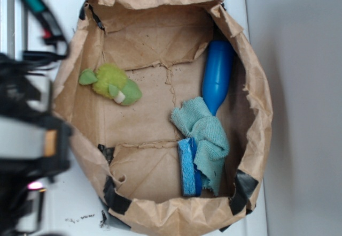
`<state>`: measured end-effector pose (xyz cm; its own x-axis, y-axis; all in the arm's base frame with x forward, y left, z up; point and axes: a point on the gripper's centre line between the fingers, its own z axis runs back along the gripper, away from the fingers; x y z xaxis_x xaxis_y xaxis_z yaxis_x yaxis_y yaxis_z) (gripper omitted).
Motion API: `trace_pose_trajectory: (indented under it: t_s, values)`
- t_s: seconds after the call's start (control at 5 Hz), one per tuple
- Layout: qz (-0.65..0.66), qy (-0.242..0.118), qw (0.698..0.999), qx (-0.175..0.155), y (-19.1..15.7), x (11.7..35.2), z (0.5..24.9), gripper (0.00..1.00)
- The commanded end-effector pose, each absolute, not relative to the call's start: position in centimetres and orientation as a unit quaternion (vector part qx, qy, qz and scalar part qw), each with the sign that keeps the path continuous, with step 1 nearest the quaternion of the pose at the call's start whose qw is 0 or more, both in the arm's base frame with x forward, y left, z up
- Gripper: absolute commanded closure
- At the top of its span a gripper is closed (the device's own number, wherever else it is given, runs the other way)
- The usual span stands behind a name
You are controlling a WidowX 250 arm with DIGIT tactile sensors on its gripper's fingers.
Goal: Grab the green animal.
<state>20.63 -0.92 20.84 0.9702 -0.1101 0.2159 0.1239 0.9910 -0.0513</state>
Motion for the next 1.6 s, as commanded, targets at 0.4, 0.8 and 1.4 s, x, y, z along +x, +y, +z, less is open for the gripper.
trace_pose_trajectory:
  t_s: [0.4, 0.8, 1.4]
  values:
    - [-0.289, -0.114, 0.948, 0.070, 3.0, 25.8, 18.8, 0.00]
    - [-0.308, -0.086, 0.945, 0.074, 3.4, 26.5, 13.1, 0.00]
    - [-0.333, -0.058, 0.940, 0.044, 4.0, 26.0, 8.6, 0.00]
